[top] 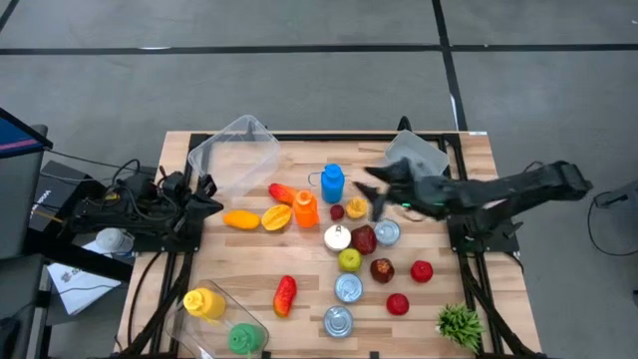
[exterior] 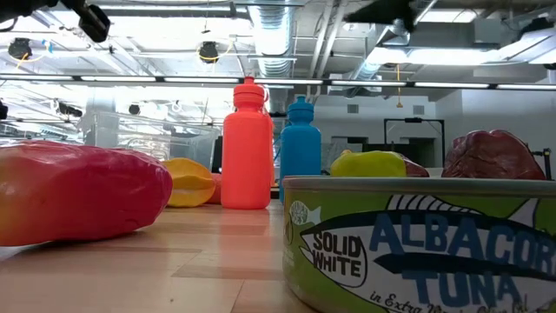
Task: Pick & Place Food Item
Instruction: Put the orange water bottle into the transparent bin
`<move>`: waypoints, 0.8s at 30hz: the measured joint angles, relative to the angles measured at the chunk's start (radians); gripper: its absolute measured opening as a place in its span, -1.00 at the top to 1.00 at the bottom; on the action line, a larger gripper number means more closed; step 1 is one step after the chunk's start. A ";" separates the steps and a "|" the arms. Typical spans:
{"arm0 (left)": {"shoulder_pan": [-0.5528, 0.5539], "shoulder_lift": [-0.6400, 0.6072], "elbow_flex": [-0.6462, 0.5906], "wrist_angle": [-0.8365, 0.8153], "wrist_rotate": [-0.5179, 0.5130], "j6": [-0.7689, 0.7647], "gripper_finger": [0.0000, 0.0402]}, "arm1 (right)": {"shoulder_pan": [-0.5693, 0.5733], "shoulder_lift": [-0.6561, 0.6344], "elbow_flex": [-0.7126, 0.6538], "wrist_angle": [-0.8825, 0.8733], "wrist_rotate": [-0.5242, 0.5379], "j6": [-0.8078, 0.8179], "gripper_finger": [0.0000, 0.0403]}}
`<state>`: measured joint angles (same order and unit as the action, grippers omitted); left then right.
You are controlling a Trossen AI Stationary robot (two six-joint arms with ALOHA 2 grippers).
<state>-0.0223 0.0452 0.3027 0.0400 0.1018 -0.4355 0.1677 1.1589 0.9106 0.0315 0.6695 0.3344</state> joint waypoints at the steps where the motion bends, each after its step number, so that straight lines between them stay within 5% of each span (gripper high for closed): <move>1: 0.000 0.000 0.000 -0.001 0.000 0.000 1.00 | -0.016 0.058 0.040 -0.010 -0.015 -0.008 -0.23; 12: 0.000 0.001 0.000 -0.006 0.011 -0.017 1.00 | -0.136 0.581 0.491 -0.154 -0.242 -0.192 -0.24; 24: 0.000 0.001 0.000 0.004 0.028 -0.018 1.00 | -0.154 0.678 0.540 -0.208 -0.326 -0.166 -0.22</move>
<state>-0.0223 0.0463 0.3027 0.0441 0.1295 -0.4534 0.0135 1.8370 1.4502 -0.1768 0.3439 0.1681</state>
